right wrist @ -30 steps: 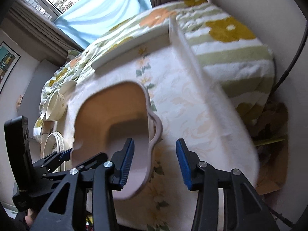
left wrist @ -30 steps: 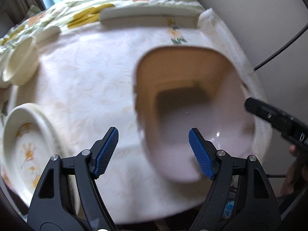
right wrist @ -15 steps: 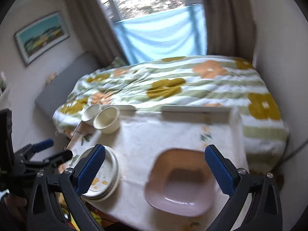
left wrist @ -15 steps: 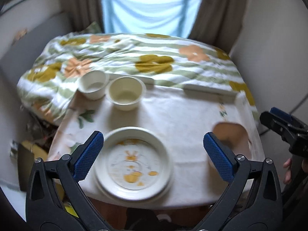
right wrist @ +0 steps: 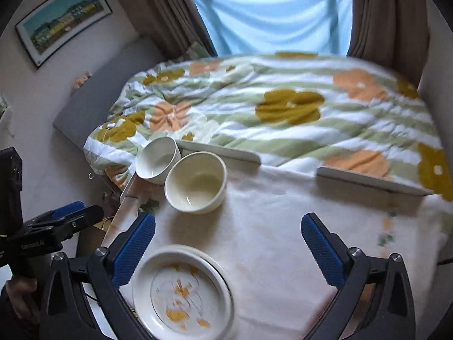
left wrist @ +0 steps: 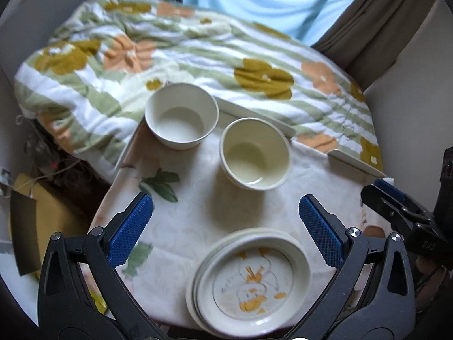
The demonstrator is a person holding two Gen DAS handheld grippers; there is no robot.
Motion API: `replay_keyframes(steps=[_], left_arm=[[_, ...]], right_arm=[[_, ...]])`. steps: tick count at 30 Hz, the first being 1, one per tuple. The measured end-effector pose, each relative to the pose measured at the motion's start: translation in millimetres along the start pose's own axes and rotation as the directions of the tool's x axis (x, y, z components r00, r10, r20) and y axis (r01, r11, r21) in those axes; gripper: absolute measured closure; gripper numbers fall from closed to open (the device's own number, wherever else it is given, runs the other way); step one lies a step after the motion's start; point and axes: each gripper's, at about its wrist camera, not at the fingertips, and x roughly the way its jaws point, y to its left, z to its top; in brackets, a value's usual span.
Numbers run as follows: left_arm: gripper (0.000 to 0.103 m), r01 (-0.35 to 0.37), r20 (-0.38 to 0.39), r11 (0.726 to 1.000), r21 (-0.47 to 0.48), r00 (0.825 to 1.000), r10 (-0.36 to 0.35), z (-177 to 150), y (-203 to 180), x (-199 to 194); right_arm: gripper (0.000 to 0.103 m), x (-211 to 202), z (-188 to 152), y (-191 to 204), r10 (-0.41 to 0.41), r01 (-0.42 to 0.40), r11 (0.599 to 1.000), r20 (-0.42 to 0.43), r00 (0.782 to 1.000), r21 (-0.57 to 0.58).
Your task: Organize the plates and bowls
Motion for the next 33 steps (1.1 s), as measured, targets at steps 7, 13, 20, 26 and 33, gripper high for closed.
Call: replay_keyframes(steps=[7,13,20,26,33], left_arm=[[0.03,0.043,-0.17,0.998,0.039,0.985,-0.035,28.7,12.1,95.9],[0.05,0.097,-0.245,0.993,0.06,0.966,-0.079,41.1,9.0,145.7],[0.08,0.116,-0.256,0.99,0.078,0.962,-0.093,49.6,8.2,162.4],[0.081,0.104,-0.249,0.986,0.13,0.966,-0.069,48.9,-0.4,161.1],[0.081,0.09,-0.228,0.986,0.141,0.972,-0.056,46.0,-2.3,156.5]], right_arm=[[0.027,82.6,11.3,-6.3,-0.024,0.033,0.997,-0.128,0.991,0.073],[0.043,119.2,15.7,-8.2,-0.036,0.055,0.994,-0.186,0.982,0.095],[0.074,143.4,20.2,-7.2,-0.033,0.056,0.994,-0.232,0.972,0.092],[0.088,146.3,21.8,-4.1,-0.041,0.062,0.995,-0.232,0.972,0.084],[0.088,145.3,21.9,-4.0,-0.046,0.066,0.995,-0.231,0.972,0.08]])
